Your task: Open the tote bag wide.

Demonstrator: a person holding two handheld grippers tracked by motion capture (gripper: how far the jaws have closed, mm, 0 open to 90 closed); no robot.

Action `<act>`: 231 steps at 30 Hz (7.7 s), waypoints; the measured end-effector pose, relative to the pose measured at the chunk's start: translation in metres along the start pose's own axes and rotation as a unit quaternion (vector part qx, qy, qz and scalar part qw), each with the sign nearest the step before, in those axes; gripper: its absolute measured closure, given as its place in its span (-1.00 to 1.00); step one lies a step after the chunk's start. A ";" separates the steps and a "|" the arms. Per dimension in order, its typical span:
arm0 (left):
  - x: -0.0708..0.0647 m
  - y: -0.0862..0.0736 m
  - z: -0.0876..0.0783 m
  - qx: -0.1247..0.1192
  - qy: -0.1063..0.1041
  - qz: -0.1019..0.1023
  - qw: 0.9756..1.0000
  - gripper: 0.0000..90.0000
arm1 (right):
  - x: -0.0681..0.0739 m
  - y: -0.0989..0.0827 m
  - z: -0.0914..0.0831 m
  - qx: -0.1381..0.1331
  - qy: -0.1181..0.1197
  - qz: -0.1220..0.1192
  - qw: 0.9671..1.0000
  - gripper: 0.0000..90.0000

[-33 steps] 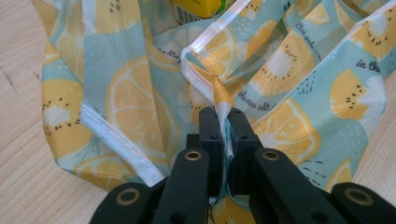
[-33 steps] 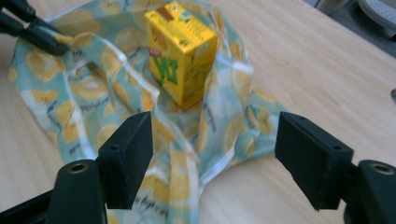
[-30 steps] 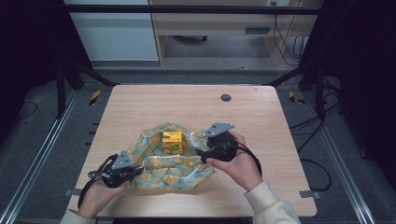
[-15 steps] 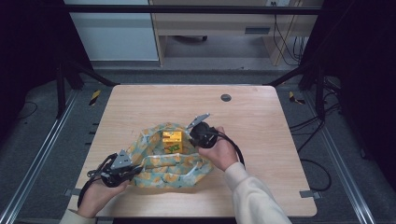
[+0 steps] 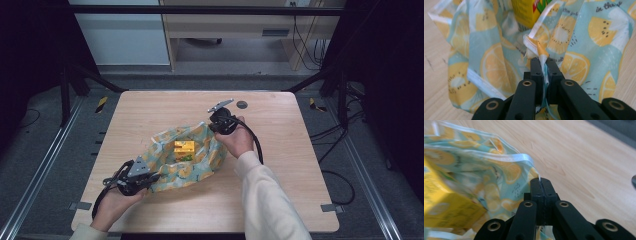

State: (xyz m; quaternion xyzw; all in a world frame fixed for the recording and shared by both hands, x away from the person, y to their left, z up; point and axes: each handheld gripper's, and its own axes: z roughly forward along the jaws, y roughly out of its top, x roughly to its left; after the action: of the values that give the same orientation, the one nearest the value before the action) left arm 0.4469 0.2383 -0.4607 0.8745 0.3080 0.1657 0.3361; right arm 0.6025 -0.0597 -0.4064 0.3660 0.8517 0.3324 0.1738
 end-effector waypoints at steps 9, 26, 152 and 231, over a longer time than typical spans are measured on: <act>-0.009 -0.006 0.010 0.044 -0.019 0.024 0.999 0.93 | -0.012 -0.020 0.025 0.027 0.001 0.032 0.999 1.00; -0.009 -0.013 0.006 0.054 -0.033 0.021 0.998 0.94 | -0.013 -0.021 0.030 0.021 0.003 0.036 0.999 1.00; 0.101 0.018 0.063 0.037 0.057 -0.026 0.997 0.98 | 0.057 -0.148 -0.032 0.038 0.020 -0.032 0.999 1.00; 0.102 -0.055 -0.033 -0.003 0.139 -0.134 0.981 -0.84 | -0.057 -0.194 -0.096 -0.032 -0.136 0.151 0.979 -0.79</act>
State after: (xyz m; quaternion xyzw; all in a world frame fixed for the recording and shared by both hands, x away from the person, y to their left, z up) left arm 0.4840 0.3527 -0.4659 0.7930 0.4654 0.2396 0.3116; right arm 0.4902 -0.2431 -0.4689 0.5269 0.7437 0.3286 0.2476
